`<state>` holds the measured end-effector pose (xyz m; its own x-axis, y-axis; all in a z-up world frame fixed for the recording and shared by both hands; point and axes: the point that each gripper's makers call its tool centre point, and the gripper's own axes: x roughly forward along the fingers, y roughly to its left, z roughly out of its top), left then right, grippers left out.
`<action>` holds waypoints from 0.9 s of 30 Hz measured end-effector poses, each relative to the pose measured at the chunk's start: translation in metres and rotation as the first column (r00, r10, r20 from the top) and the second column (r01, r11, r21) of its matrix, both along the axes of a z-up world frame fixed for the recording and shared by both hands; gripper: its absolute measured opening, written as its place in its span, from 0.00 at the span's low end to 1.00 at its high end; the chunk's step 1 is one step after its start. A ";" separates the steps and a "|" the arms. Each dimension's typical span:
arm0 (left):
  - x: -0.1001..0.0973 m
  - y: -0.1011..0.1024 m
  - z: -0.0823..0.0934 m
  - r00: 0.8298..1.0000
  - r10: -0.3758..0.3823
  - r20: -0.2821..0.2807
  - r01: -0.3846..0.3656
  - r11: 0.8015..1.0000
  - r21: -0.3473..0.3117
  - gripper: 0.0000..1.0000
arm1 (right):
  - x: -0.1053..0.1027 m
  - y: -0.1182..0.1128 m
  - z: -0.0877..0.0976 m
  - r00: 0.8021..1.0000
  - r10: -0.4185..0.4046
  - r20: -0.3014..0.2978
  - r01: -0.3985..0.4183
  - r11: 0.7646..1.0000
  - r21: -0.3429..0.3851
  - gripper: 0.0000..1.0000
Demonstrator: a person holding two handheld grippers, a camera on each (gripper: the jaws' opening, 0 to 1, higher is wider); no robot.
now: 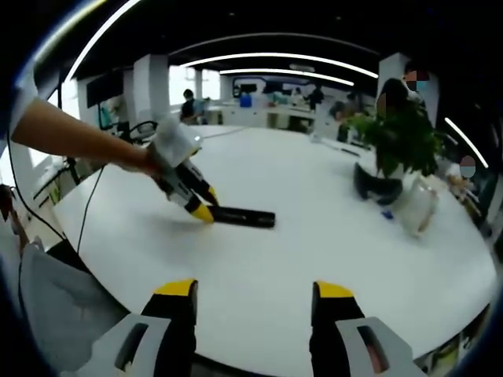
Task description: Press the specified remote control buttons in sequence, fully releasing each button before pressing the next.
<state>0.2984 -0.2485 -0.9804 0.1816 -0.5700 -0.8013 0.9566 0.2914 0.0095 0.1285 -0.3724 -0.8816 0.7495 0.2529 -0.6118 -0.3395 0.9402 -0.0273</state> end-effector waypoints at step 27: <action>-0.053 0.003 0.063 0.864 0.443 -0.238 -0.502 0.789 -0.354 0.77 | 0.001 -0.007 0.035 0.984 -0.042 0.173 0.031 0.997 0.066 0.57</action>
